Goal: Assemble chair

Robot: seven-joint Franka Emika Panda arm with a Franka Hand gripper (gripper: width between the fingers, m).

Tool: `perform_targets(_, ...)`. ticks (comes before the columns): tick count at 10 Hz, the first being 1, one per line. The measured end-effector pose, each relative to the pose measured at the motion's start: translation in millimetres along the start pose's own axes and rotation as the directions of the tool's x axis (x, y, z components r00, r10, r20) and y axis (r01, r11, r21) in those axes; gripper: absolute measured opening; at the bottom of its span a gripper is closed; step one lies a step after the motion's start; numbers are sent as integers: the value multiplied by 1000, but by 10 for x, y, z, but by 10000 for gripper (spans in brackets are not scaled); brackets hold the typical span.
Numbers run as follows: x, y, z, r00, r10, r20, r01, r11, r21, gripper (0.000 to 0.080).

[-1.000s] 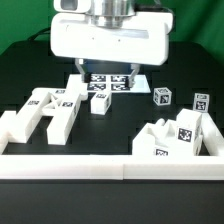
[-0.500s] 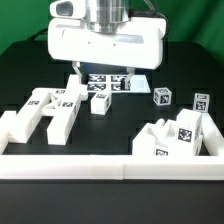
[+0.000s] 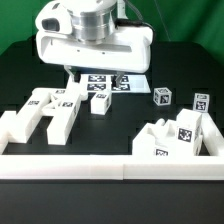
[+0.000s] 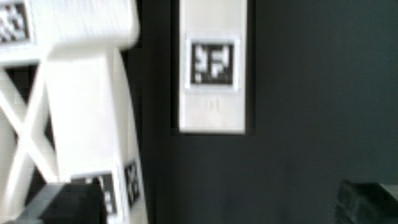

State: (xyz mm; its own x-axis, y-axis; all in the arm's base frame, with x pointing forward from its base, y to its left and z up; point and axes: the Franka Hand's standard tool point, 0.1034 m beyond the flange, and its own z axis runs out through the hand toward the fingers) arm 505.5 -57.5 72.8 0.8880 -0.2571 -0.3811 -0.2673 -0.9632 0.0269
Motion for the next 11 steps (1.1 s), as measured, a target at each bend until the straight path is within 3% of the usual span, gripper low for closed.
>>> perform_targets(4,14,9,15,974,-5,227,10,1000,-21,649)
perform_targets(6,34,11,41,969,-4,248,11,1000,-25,649)
perform_targets(7,32,15,51,968,-11,250,18,1000,-24,649)
perform_targets(9,34,59,90,957,-134,259,135,991,13,649)
perform_targets(11,25,72,96,953,-145,265,146,989,17,649)
